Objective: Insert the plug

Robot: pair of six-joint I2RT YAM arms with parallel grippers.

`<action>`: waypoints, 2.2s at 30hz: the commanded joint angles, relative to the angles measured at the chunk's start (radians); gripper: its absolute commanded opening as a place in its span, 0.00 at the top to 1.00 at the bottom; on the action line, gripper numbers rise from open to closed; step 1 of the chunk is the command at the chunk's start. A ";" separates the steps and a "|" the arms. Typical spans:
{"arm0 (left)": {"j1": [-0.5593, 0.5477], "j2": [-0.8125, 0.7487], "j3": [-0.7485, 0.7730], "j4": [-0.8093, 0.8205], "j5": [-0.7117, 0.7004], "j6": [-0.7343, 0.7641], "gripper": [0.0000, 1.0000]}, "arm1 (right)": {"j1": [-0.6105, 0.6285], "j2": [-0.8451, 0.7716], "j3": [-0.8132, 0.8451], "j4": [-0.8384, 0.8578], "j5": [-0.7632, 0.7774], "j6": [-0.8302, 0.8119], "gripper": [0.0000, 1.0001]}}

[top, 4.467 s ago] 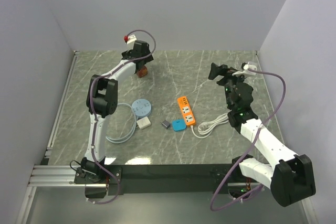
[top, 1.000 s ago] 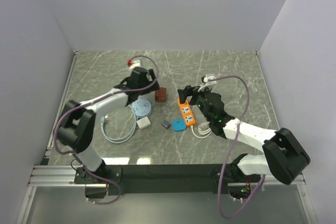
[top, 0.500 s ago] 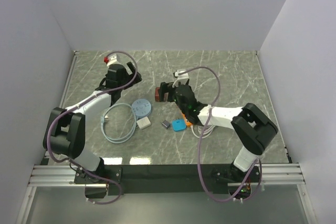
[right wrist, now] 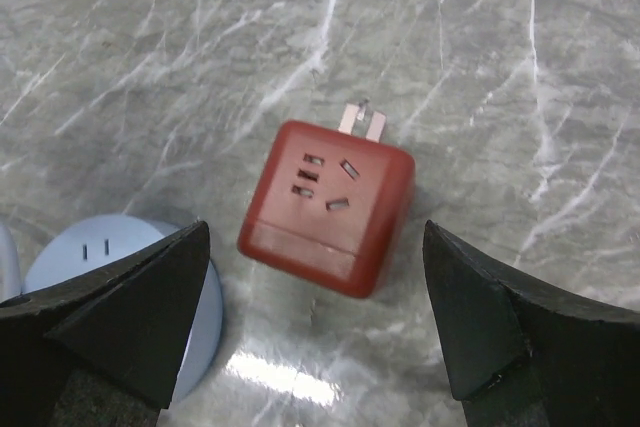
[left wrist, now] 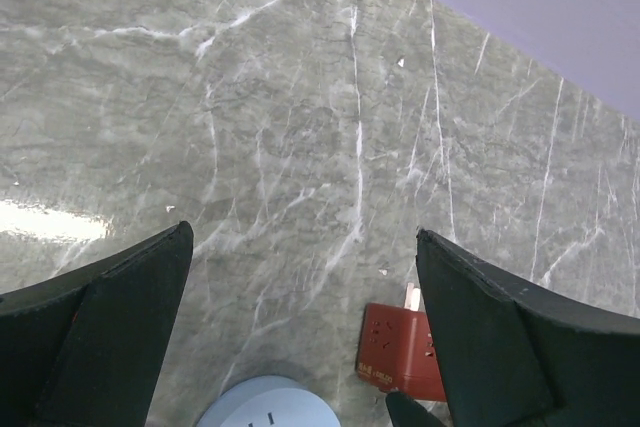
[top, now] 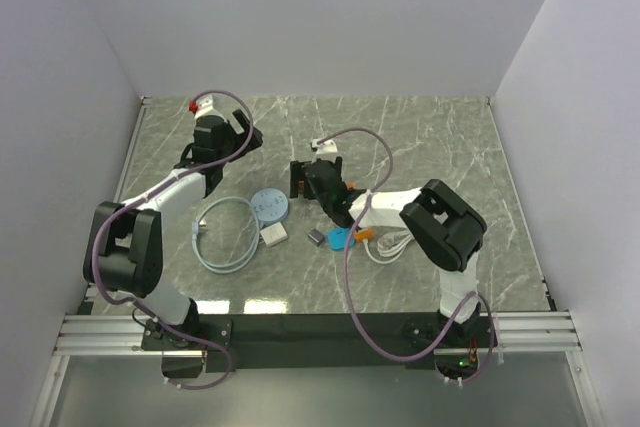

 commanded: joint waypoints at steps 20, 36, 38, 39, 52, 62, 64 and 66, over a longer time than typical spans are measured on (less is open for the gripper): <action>0.006 -0.077 -0.030 0.060 0.041 0.027 0.01 | 0.014 0.130 0.209 -0.156 0.085 0.013 0.28; 0.029 -0.176 -0.131 0.236 0.273 0.172 0.01 | -0.224 -0.282 0.123 -0.285 -0.597 -0.155 0.66; 0.030 -0.192 -0.146 0.259 0.360 0.181 0.01 | -0.282 -0.337 0.146 -0.329 -0.752 -0.227 0.66; 0.030 -0.207 -0.151 0.278 0.388 0.193 0.01 | -0.291 -0.351 0.158 -0.392 -0.786 -0.253 0.65; 0.030 -0.367 -0.320 0.578 0.905 0.221 0.00 | -0.341 -0.445 0.223 -0.716 -1.377 -0.566 0.71; -0.038 -0.380 -0.292 0.553 1.089 0.286 0.02 | -0.365 -0.497 0.177 -0.716 -1.564 -0.631 0.80; -0.072 -0.400 -0.271 0.415 1.049 0.355 0.01 | -0.365 -0.479 0.192 -0.721 -1.564 -0.629 0.83; -0.098 -0.413 -0.274 0.408 1.051 0.380 0.01 | -0.365 -0.457 0.212 -0.739 -1.571 -0.632 0.94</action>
